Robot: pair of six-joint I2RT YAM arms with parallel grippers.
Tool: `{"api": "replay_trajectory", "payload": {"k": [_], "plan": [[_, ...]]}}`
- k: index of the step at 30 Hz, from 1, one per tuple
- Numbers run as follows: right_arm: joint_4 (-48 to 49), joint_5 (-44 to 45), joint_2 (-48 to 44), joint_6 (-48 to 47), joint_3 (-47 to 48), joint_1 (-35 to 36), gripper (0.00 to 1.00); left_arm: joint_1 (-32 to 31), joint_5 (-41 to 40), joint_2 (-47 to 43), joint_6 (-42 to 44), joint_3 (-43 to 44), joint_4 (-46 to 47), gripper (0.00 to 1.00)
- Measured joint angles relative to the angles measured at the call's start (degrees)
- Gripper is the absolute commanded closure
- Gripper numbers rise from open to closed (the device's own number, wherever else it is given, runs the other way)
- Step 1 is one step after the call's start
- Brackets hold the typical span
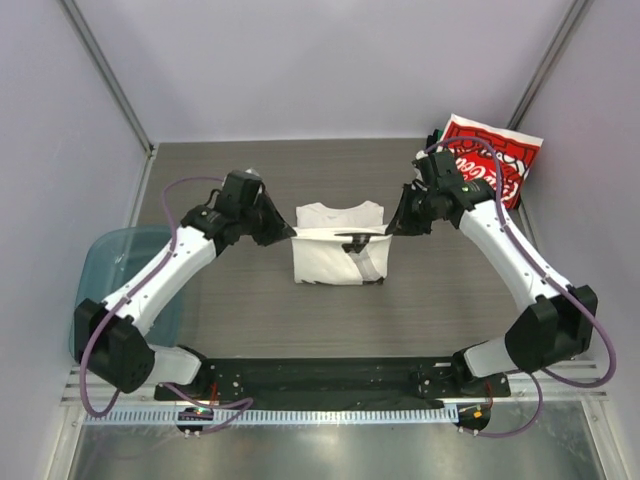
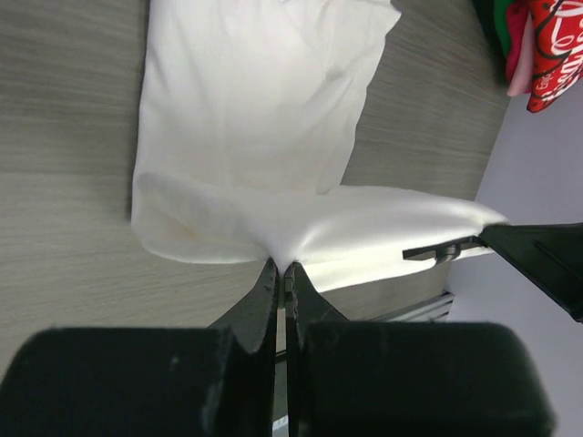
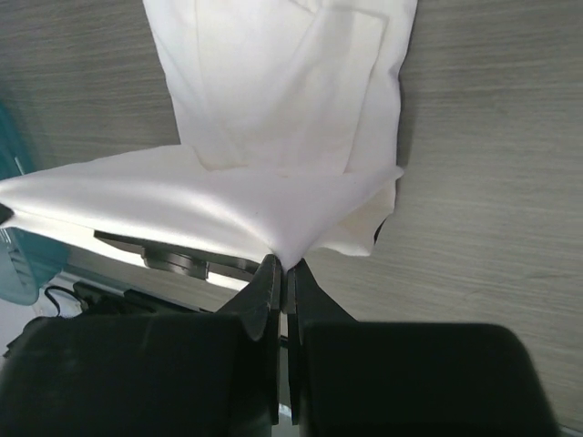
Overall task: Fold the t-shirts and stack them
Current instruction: Fold the tshirt
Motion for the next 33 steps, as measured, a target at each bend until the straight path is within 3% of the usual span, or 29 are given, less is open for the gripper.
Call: {"api": "replay_trajectory", "payload": {"k": [18,20,22,23,25,26,27,31,33], "plan": [[2.1,-4.2,26.2,-4.3,18.5,-6.3,0.99,8.5,7.4,30.6,5.3,24.7,-0.2,0.99],[2.2,-4.7,29.4,-4.5,21.1,-6.6,0.99,9.1,8.0,34.0,5.7,27.5,-0.1,0.96],[2.2,-5.0,32.5,-4.5,23.8,-6.8,0.97,9.8,8.7,38.2,5.9,30.6,-0.5,0.87],[2.1,-5.1,34.8,-4.5,25.7,-7.0,0.95,10.2,9.0,40.6,6.0,32.5,-0.4,0.83],[2.0,-4.9,39.4,-4.2,29.7,-7.3,0.77,11.2,10.5,46.6,6.1,37.4,-0.7,0.71],[2.1,-4.6,41.8,-4.0,31.5,-7.6,0.63,11.7,11.2,50.0,6.2,40.9,-1.0,0.57],[1.6,-4.0,43.9,-3.5,33.5,-7.8,0.55,12.5,12.2,54.8,6.6,46.1,-1.4,0.53],[1.1,-2.6,50.4,-2.5,40.1,-8.9,0.46,14.5,15.9,72.5,7.0,71.9,-7.8,0.48],[0.9,-2.3,50.4,-2.4,40.4,-9.2,0.45,15.0,16.1,73.0,7.6,73.0,-9.8,0.46]]}}
